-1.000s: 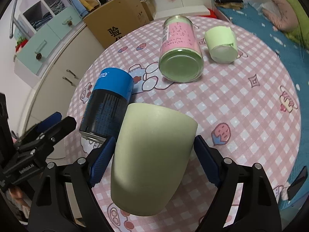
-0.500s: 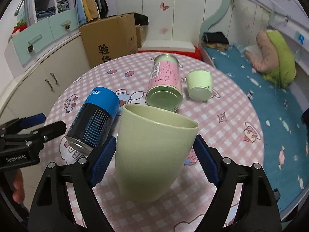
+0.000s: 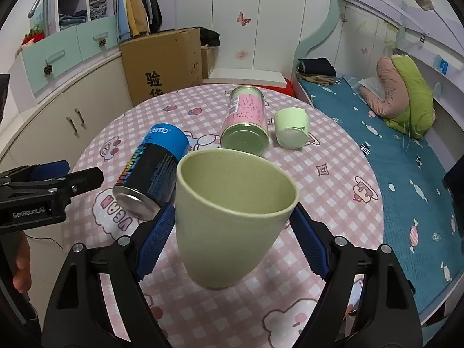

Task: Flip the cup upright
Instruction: 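Lower the upright cup onto the table with the right gripper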

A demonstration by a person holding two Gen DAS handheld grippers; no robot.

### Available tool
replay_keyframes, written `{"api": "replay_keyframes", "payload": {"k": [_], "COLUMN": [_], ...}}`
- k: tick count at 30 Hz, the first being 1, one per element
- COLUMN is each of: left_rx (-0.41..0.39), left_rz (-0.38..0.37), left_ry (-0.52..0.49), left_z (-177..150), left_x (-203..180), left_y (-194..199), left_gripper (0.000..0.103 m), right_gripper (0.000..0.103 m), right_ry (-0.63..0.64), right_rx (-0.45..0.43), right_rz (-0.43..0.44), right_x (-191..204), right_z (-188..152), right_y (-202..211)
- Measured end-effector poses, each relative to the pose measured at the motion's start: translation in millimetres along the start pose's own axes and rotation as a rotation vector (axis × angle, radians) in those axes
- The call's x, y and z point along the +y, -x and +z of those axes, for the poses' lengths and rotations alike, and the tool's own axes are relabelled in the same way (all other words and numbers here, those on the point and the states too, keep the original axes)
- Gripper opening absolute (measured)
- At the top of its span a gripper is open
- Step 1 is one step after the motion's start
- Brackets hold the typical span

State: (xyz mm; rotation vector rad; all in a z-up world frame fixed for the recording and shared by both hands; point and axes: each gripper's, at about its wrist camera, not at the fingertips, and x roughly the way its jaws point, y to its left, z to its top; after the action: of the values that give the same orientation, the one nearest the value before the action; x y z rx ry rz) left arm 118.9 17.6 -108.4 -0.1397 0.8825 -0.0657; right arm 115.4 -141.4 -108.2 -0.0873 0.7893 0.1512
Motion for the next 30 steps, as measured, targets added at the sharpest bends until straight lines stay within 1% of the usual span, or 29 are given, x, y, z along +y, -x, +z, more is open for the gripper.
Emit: {"api": "replay_keyframes", "payload": {"k": [14, 20, 23, 30], "left_rx": [-0.037, -0.051, -0.059, -0.076], "left_rz": [0.002, 0.002, 0.003, -0.001], "left_ry": [-0.013, -0.019, -0.024, -0.032], "left_z": [-10, -13, -14, -17], "left_x": [-3, -7, -9, -14], "left_y": [25, 35, 39, 49], "left_gripper": [0.086, 0.086, 0.086, 0.086], "right_gripper": [0.083, 0.083, 0.087, 0.087], "right_ry": [-0.023, -0.029, -0.033, -0.031], "right_rx": [-0.036, -0.051, -0.061, -0.089], "right_rz": [0.039, 0.043, 0.040, 0.031], "right_x": [7, 8, 7, 4], "right_z": [-10, -12, -12, -12], "right_y": [29, 40, 46, 63]}}
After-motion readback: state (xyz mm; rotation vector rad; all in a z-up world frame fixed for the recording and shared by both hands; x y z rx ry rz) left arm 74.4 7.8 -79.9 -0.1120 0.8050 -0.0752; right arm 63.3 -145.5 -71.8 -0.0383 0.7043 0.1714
